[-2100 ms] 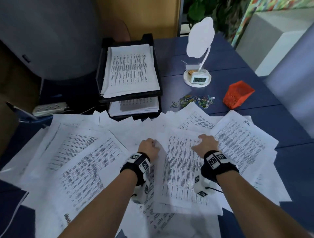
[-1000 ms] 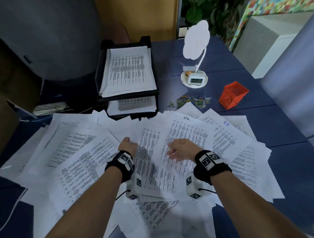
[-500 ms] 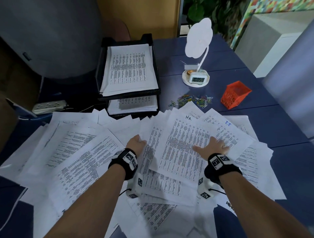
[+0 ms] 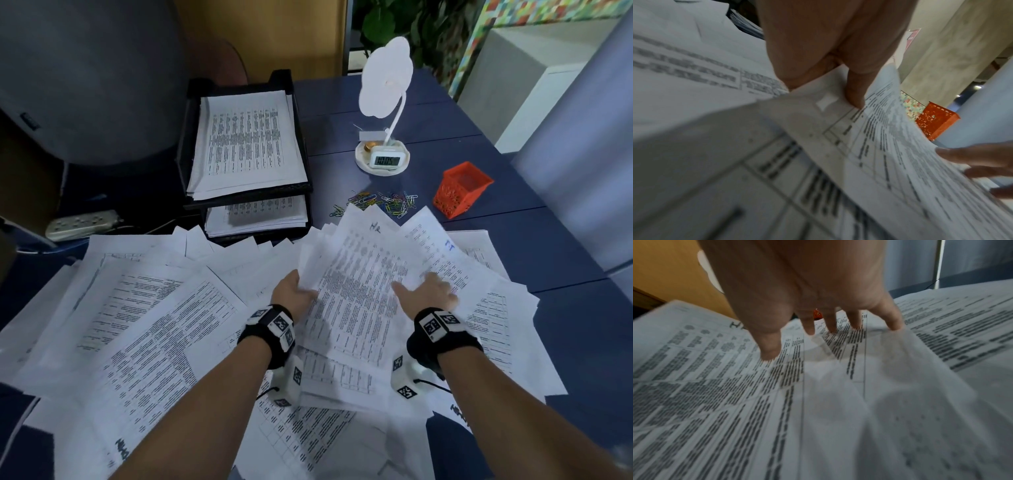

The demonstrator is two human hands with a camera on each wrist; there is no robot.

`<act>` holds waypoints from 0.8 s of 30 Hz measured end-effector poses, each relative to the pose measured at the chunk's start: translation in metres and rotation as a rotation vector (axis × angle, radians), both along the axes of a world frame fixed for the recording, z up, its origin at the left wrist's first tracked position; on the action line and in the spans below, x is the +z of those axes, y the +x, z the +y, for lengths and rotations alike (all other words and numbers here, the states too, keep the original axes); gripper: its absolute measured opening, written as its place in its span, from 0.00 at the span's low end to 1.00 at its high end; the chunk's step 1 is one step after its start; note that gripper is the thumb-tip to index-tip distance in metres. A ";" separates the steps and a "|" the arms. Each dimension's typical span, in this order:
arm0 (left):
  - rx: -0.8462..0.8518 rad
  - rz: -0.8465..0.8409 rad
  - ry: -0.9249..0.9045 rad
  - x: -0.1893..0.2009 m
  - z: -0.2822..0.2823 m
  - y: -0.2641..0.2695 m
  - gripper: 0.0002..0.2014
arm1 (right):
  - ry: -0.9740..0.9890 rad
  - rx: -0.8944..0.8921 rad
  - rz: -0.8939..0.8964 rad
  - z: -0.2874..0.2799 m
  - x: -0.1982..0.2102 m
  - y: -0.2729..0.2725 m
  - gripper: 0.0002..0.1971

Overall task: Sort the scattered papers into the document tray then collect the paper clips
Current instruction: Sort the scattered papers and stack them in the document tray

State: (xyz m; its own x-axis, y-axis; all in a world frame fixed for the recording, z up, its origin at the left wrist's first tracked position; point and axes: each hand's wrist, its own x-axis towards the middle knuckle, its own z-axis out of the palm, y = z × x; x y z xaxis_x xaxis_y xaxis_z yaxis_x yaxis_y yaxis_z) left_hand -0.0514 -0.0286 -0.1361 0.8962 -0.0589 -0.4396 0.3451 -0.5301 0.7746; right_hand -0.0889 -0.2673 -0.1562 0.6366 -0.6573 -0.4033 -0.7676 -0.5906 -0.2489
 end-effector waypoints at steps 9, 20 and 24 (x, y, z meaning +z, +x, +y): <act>0.222 0.009 -0.337 0.008 0.058 0.007 0.18 | 0.397 -0.511 -0.546 0.009 0.015 0.012 0.44; 0.166 0.039 -0.355 0.000 0.067 0.007 0.14 | 0.607 -0.062 -0.476 0.025 0.006 0.024 0.10; 0.076 0.144 -0.165 -0.002 0.057 0.001 0.33 | 0.667 -0.033 -0.400 0.046 0.009 0.023 0.16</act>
